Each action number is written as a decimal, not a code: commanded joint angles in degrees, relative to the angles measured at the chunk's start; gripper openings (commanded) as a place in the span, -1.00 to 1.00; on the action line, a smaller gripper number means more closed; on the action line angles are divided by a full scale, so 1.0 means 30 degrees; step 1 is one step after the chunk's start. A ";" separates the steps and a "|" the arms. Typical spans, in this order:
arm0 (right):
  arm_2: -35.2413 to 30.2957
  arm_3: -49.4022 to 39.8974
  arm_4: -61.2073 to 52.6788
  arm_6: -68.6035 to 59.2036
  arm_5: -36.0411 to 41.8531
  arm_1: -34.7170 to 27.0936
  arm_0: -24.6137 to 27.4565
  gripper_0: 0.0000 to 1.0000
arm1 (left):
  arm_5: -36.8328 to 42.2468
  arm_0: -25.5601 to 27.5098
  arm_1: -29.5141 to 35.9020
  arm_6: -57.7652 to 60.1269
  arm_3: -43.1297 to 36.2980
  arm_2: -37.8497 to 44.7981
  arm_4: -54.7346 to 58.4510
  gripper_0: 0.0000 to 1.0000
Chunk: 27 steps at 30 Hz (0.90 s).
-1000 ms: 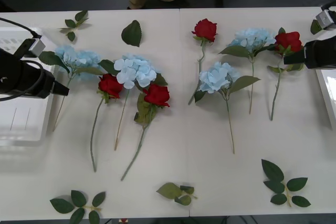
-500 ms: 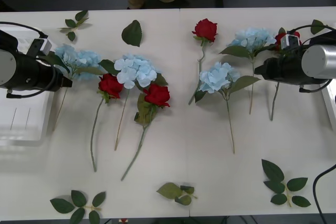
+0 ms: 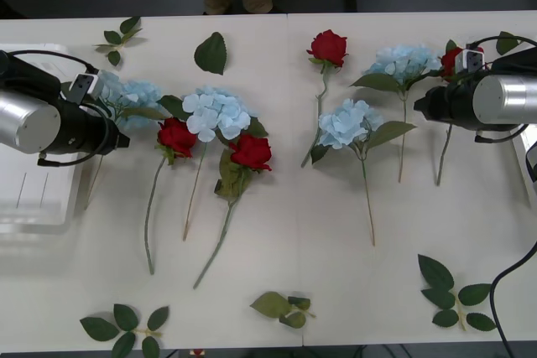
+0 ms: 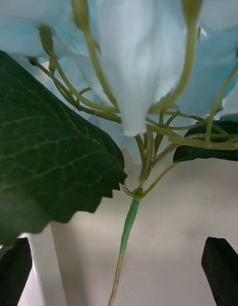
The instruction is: Place the red flowers into the right box and the blue flowers into the left box. If a person shows an open palm, hand one flower to the person first, then continue sorting.
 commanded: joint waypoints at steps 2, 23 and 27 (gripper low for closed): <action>-0.0307 0.0074 0.0688 -0.0022 -0.0628 -0.0366 -0.1001 0.77 | -0.0315 -0.0849 -0.0401 0.1857 0.0043 -0.0839 -0.0947 1.00; 0.1187 0.3091 0.1069 0.0037 -0.2943 -0.0278 -0.2173 -1.00 | -0.0696 -0.0849 -0.1485 0.2531 0.0864 -0.1132 -0.2646 -1.00; 0.1099 0.2769 0.0864 0.0242 -0.2738 -0.0396 -0.2173 -1.00 | -0.0696 -0.0849 -0.1485 0.2560 0.0864 -0.1132 -0.2558 -1.00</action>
